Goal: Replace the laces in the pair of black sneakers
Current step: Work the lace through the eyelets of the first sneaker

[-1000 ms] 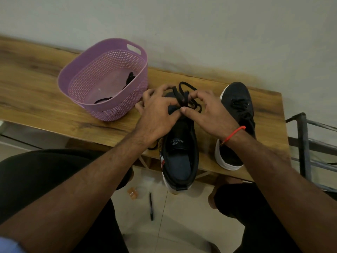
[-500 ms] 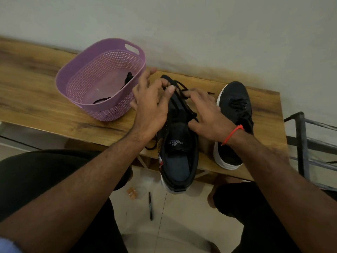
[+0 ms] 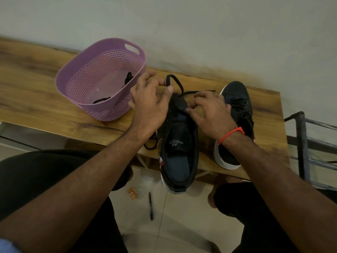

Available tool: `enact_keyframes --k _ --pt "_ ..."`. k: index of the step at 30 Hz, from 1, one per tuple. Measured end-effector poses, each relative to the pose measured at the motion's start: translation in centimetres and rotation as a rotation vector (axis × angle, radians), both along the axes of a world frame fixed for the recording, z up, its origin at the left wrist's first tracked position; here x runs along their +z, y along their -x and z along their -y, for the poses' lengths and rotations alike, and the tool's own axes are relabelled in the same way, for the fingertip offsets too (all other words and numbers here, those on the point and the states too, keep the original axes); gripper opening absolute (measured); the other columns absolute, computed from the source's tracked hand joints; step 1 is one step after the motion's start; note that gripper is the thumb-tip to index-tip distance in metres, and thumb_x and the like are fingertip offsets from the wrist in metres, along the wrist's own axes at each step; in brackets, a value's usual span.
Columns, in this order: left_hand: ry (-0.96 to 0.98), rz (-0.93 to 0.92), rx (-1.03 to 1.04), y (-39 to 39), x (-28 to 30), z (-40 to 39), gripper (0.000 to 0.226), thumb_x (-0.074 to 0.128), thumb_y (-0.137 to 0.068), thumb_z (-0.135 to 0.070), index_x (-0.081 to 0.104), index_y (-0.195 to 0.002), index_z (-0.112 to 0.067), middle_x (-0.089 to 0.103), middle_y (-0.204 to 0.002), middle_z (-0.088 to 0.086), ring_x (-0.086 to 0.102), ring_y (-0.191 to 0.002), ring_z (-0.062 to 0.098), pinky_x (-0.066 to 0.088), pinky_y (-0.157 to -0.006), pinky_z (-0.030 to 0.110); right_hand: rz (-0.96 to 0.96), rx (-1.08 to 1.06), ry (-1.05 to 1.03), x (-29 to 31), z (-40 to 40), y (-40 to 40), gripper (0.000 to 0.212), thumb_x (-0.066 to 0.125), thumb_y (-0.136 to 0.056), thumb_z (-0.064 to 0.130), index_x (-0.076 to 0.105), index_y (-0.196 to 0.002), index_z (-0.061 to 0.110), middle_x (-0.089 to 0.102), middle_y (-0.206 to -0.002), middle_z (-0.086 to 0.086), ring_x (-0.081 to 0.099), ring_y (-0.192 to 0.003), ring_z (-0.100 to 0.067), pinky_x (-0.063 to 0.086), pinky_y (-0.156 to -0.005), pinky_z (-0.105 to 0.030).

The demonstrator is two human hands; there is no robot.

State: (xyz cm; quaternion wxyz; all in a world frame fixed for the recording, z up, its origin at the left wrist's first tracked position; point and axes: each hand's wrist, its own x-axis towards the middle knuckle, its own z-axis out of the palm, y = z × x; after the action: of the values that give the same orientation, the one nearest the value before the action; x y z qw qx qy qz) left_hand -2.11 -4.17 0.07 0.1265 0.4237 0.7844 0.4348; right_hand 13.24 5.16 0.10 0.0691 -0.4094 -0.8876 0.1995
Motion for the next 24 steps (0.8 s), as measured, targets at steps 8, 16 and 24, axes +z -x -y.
enact_keyframes --k 8,16,24 --pt "0.135 -0.069 -0.174 -0.4 -1.1 -0.1 0.026 0.057 -0.097 -0.050 0.072 -0.112 -0.034 0.042 -0.152 -0.012 0.029 -0.138 0.021 0.028 -0.109 0.051 0.028 0.011 0.053 0.3 0.2 0.1 0.031 0.056 -0.095 0.044 0.057 -0.125 0.035 0.041 -0.149 0.006 0.028 -0.140 -0.029 0.027 -0.106 -0.052" --pt "-0.144 -0.005 -0.079 0.1 -0.4 -0.3 0.030 0.053 -0.094 -0.058 0.074 -0.107 -0.040 0.053 -0.139 -0.016 0.043 -0.133 0.017 0.027 -0.101 0.034 0.126 0.020 0.049 0.5 -0.4 -0.2 0.028 0.057 -0.095 0.037 0.063 -0.122 0.035 0.039 -0.149 0.011 0.025 -0.139 -0.029 0.027 -0.105 -0.050" --pt "0.339 -0.171 -0.244 -0.5 -1.4 0.1 0.035 0.060 -0.097 -0.045 0.063 -0.131 -0.041 0.030 -0.161 -0.009 0.017 -0.143 0.028 0.020 -0.109 0.049 -0.149 -0.029 -0.083 -0.2 0.0 -0.1 0.017 0.062 -0.095 0.035 0.068 -0.107 0.026 0.050 -0.134 0.006 0.038 -0.128 -0.024 0.030 -0.099 -0.043"
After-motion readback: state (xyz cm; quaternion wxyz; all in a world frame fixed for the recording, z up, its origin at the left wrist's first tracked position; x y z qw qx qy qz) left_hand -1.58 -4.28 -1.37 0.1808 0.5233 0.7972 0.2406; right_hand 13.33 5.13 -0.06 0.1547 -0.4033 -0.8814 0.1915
